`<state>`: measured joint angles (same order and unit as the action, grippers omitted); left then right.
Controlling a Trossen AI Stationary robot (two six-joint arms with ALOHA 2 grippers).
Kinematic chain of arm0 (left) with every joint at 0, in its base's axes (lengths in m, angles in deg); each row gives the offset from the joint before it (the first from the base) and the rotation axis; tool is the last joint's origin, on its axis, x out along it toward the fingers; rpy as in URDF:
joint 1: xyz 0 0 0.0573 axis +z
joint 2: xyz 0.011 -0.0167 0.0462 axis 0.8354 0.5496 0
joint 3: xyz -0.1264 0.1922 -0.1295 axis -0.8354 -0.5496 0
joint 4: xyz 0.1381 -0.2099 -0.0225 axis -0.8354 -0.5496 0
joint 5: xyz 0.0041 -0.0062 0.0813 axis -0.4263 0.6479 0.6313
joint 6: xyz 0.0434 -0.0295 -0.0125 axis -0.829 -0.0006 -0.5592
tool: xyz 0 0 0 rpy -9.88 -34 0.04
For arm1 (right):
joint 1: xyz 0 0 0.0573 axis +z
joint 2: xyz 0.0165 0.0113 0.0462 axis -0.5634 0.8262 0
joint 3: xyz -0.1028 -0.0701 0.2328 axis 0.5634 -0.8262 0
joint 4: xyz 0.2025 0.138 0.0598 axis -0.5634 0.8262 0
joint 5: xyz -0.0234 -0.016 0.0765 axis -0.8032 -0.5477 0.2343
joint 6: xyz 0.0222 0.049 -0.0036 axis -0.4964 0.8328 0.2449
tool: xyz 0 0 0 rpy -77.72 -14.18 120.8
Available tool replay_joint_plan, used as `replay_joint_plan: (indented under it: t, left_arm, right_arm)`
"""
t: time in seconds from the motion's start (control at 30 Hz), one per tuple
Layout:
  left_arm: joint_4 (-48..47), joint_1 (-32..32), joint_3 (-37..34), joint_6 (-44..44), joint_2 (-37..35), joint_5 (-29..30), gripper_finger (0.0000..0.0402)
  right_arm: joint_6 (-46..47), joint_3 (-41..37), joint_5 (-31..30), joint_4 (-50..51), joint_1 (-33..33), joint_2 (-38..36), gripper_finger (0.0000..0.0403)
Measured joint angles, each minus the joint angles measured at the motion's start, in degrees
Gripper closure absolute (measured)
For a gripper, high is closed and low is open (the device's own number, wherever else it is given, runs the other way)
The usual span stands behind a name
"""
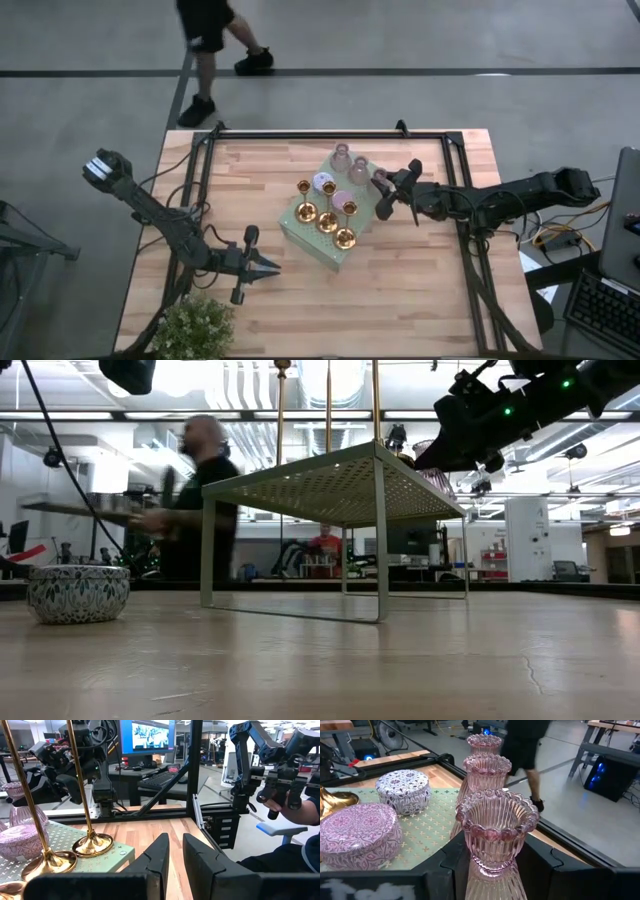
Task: Pick & Place candle stick holders
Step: Put the purple glass candle holder aligned with the other purple glass candle holders on the shelf, then put the blue scented candle aligned with the other scented candles on the shelf
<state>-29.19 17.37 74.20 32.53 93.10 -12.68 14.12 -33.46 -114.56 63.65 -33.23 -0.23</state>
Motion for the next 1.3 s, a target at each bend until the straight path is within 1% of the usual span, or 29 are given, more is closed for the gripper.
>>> replay_joint_plan:
  t: [0.6,0.87,1.07,1.1,1.2,1.3]
  left_arm:
    - [-0.4,0.0,0.0,1.1,0.0,0.0,0.0344]
    - [-0.5,0.0,0.0,1.5,0.0,0.0,0.0344]
    - [-0.4,0.0,0.0,2.4,0.0,0.0,0.0344]
    - [-0.4,0.0,0.0,3.4,0.0,0.1,0.0344]
    - [-1.3,0.0,0.0,8.3,0.0,2.8,0.0339]
    - [-5.4,0.0,0.0,13.1,0.0,3.9,0.0325]
  right_arm:
    - [-0.6,0.2,0.2,0.8,0.1,-0.7,0.0192]
    - [0.0,0.2,0.2,6.4,1.7,-6.1,0.0169]
    - [0.7,0.2,0.6,10.4,5.1,-10.9,0.0159]
    - [0.7,0.2,0.7,10.7,6.0,-11.4,0.0157]
    - [0.9,0.2,0.7,11.2,8.9,-12.9,0.0156]
    - [1.1,0.2,0.7,11.3,12.7,-14.1,0.0159]
